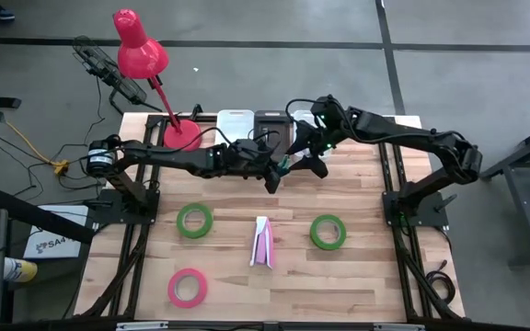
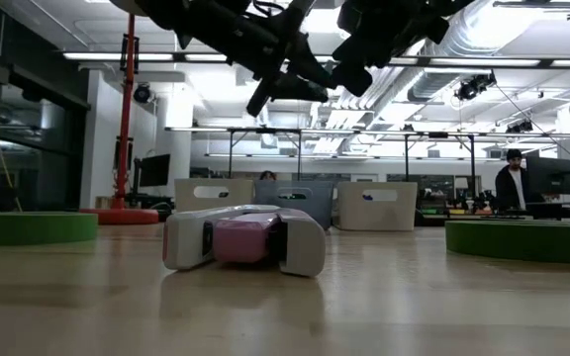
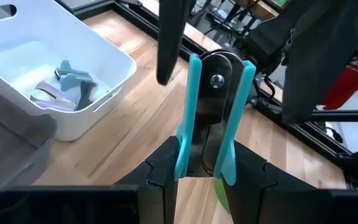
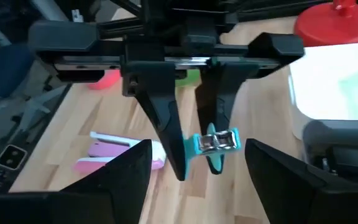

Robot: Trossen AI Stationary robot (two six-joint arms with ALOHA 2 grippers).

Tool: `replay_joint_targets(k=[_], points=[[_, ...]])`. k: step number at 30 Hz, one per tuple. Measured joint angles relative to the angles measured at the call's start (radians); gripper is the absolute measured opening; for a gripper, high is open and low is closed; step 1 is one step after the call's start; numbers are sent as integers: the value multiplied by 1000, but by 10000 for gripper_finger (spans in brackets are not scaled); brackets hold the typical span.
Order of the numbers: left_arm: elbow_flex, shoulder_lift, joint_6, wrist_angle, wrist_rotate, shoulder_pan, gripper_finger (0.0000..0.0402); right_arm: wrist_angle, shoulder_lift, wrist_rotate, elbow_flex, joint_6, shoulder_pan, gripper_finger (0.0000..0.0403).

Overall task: Pick and place Stapler, Stapler remover, tape
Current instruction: Put the light blue staple into the right white bin

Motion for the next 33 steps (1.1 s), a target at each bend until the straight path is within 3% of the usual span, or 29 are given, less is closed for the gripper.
replay_joint_targets(k=[4, 18, 30, 33], points=[[0, 0, 1, 2, 2, 0, 94, 26, 0, -49, 0, 2, 6, 246], [0, 0, 18, 84, 46, 0, 94, 37, 0, -51, 0, -19, 28, 200], [0, 0, 26, 94, 60, -1, 94, 35, 0, -54, 0, -15, 25, 91], [0, 0, 29, 94, 60, -1, 94, 34, 0, -57, 0, -13, 25, 85]])
